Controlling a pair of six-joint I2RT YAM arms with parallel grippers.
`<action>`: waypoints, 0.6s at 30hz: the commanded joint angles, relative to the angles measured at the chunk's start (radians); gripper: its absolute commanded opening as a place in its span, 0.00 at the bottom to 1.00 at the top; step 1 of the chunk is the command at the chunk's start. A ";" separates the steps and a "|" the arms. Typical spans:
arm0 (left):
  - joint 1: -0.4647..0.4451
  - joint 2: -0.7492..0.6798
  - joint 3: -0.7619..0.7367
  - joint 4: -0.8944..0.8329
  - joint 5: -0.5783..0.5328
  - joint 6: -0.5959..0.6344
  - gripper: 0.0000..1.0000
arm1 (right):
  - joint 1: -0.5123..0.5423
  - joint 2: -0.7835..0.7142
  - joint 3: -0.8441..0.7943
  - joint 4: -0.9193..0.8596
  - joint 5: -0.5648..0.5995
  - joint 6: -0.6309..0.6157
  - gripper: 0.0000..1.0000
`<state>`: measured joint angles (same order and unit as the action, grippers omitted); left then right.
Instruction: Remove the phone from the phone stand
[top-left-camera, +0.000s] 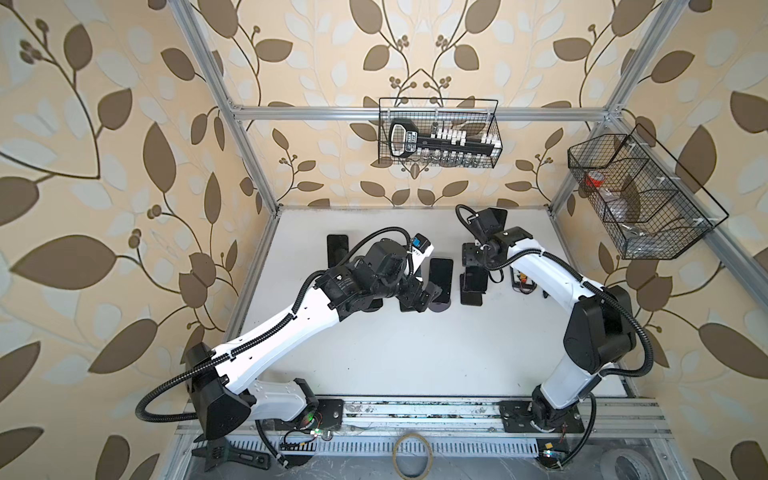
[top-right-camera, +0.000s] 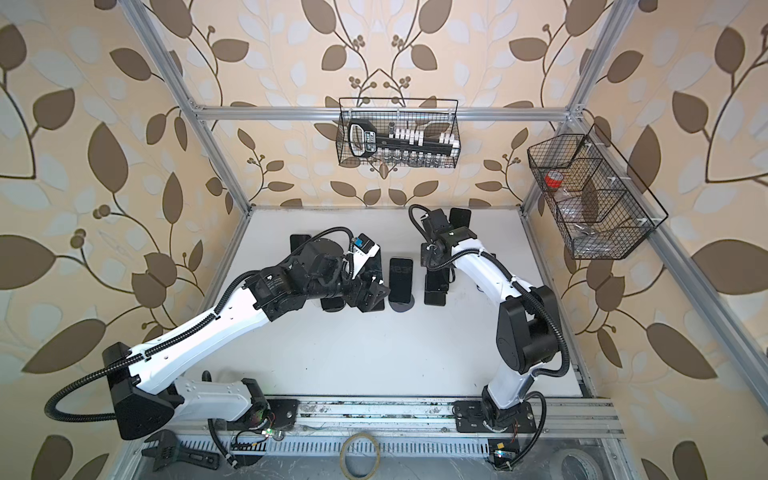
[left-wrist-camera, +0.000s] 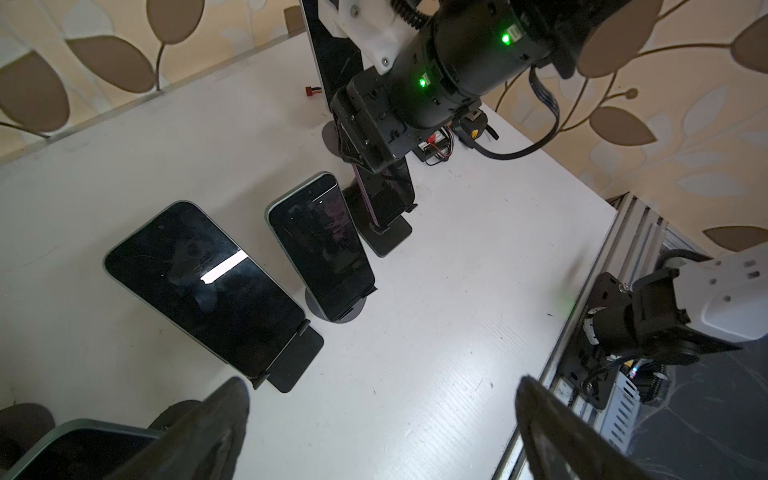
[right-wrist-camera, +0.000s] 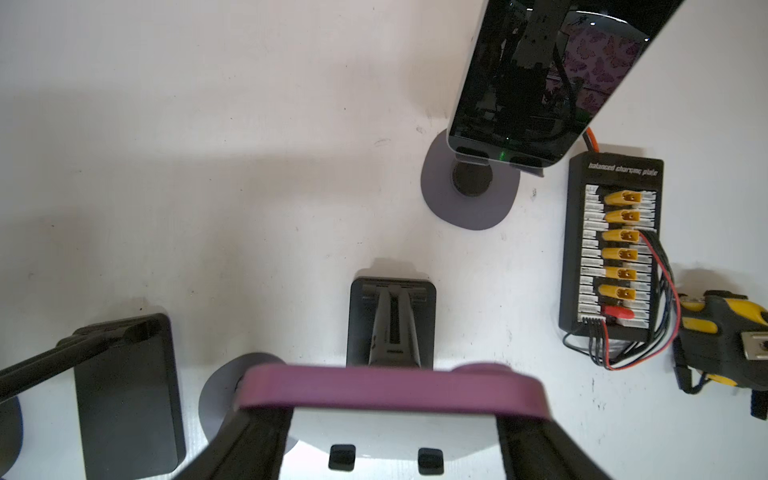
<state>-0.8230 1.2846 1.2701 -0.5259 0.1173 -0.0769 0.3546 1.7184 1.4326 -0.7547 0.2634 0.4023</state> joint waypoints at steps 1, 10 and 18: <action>0.004 -0.023 0.002 0.030 -0.031 0.021 0.99 | 0.006 0.001 0.046 -0.014 -0.012 -0.015 0.57; 0.004 -0.047 -0.040 0.062 -0.034 -0.014 0.99 | 0.006 -0.038 0.043 -0.043 -0.012 -0.015 0.57; 0.004 -0.027 -0.028 0.066 -0.009 -0.018 0.99 | 0.005 -0.055 0.053 -0.061 0.003 -0.008 0.56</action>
<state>-0.8230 1.2690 1.2285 -0.4923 0.0967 -0.0849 0.3542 1.7123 1.4441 -0.7795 0.2550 0.3988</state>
